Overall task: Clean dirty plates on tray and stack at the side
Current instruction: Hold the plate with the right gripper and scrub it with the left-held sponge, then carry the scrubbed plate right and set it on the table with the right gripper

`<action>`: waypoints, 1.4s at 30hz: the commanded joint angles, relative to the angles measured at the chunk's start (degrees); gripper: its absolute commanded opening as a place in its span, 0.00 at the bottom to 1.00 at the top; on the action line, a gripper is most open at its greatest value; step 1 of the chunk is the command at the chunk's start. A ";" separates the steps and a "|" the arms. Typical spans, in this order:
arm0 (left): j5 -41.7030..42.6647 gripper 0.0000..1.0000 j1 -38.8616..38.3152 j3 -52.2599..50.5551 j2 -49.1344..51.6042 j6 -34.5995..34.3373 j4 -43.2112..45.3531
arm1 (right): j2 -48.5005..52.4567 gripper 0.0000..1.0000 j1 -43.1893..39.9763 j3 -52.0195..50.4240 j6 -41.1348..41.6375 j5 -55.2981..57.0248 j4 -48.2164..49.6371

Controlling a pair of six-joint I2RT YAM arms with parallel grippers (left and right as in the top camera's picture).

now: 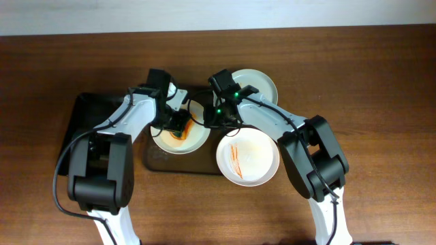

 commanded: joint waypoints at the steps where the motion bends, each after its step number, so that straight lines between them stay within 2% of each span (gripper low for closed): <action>1: 9.86 0.00 -1.33 -1.55 2.80 2.27 -7.89 | 1.46 0.04 0.70 -0.20 -0.87 0.50 -0.24; 3: 9.86 0.00 -1.33 -1.57 2.80 -3.61 -11.19 | 1.46 0.04 0.70 -0.20 -0.87 0.50 -0.24; 5: 8.33 0.00 -1.31 -1.57 2.80 -6.60 -10.36 | 1.46 0.04 0.70 -0.20 -0.87 0.50 -0.26; 6: 2.45 0.00 -1.20 -1.57 2.80 -11.15 -8.61 | 1.46 0.04 0.70 -0.20 -0.87 0.50 -0.26; 8: -15.45 0.00 -1.22 -1.57 2.80 -22.77 -3.50 | 1.46 0.04 0.70 -0.20 -0.87 0.50 -0.24; 10: -22.69 0.00 -1.25 -1.57 2.80 -26.18 2.67 | 1.46 0.04 0.70 -0.20 -0.87 0.50 -0.24; 14: -24.35 0.00 -1.22 -1.57 2.80 -25.83 12.81 | 1.46 0.04 0.70 -0.20 -0.87 0.52 -0.26; 16: -24.33 0.00 -1.22 -1.57 2.80 -25.27 13.42 | 1.46 0.04 0.70 -0.20 -0.90 0.52 -0.26; 21: -22.23 0.00 -1.22 -1.57 2.80 -25.24 -6.95 | 1.46 0.04 0.70 -0.20 -0.87 0.50 -0.26; 24: -8.02 0.00 -1.22 -1.51 2.78 -19.15 -10.64 | 1.46 0.04 0.70 -0.20 -0.87 0.50 -0.55; 26: -5.35 0.00 -1.22 0.28 2.78 -17.68 -12.52 | 1.46 0.04 0.70 -0.20 -0.87 0.50 -0.92; 30: -7.63 0.00 1.29 22.03 2.78 -15.13 -24.02 | 1.46 0.04 0.70 -0.20 -0.87 0.52 -1.53; 33: -8.90 0.00 4.55 32.68 2.78 -15.10 -26.84 | 1.46 0.05 0.70 -0.20 -0.87 0.52 -2.32; 36: -9.09 0.00 6.82 32.94 2.80 -15.13 -27.69 | 1.20 0.04 0.55 -0.09 -0.90 0.46 -3.13; 39: -9.27 0.00 7.30 32.94 2.80 -15.13 -27.69 | -4.59 0.04 -0.85 -0.07 -3.80 0.63 -4.09; 42: -9.03 0.00 7.41 32.94 2.80 -15.15 -27.71 | -14.38 0.04 -0.22 -0.07 -6.01 12.79 -8.70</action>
